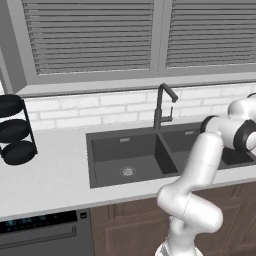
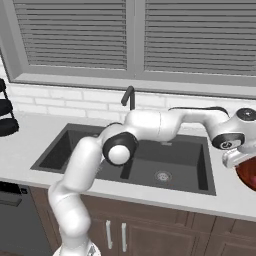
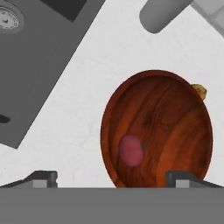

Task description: Pick the tomato from the sink and place it in the bowl. Then pick the bowl and place it in the microwave. Then close the microwave door and press the start button.

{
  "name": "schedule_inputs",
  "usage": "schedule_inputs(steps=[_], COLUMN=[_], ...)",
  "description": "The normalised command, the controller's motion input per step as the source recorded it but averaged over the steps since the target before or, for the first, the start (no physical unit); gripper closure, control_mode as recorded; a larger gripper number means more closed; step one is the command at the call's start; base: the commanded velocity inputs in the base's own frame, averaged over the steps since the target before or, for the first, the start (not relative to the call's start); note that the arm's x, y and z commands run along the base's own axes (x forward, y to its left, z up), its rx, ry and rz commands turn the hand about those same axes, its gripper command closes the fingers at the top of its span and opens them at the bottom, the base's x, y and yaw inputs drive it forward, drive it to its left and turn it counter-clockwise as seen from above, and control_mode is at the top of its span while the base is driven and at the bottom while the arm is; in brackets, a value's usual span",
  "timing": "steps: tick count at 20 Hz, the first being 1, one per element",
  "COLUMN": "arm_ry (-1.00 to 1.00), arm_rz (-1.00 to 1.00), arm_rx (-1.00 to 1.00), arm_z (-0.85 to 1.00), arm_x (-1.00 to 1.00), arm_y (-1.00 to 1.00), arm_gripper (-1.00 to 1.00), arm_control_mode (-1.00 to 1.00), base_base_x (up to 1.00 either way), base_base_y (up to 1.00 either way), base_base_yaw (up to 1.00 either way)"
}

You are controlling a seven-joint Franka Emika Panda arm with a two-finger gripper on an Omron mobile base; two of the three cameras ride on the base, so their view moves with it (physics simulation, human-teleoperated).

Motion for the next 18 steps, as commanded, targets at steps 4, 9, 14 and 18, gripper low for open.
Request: schedule_inputs(steps=[4, 9, 14, 18], arm_ry=[0.14, 0.12, 0.03, 0.00], arm_rz=[0.00, -0.04, -0.04, -0.01], arm_rx=[0.00, 0.00, 0.00, 0.00], arm_z=[-0.52, -0.61, -0.23, -0.03], arm_x=[0.00, 0.04, 0.05, 0.01], arm_y=[0.84, 0.06, -0.15, -0.44], arm_gripper=[-1.00, -1.00, -1.00, -1.00], arm_control_mode=[-1.00, -1.00, -1.00, -1.00], base_base_x=[0.00, 0.00, 0.00, 0.00], base_base_y=[0.00, 0.00, 0.00, 0.00], base_base_yaw=[0.00, 0.00, 0.00, 0.00])
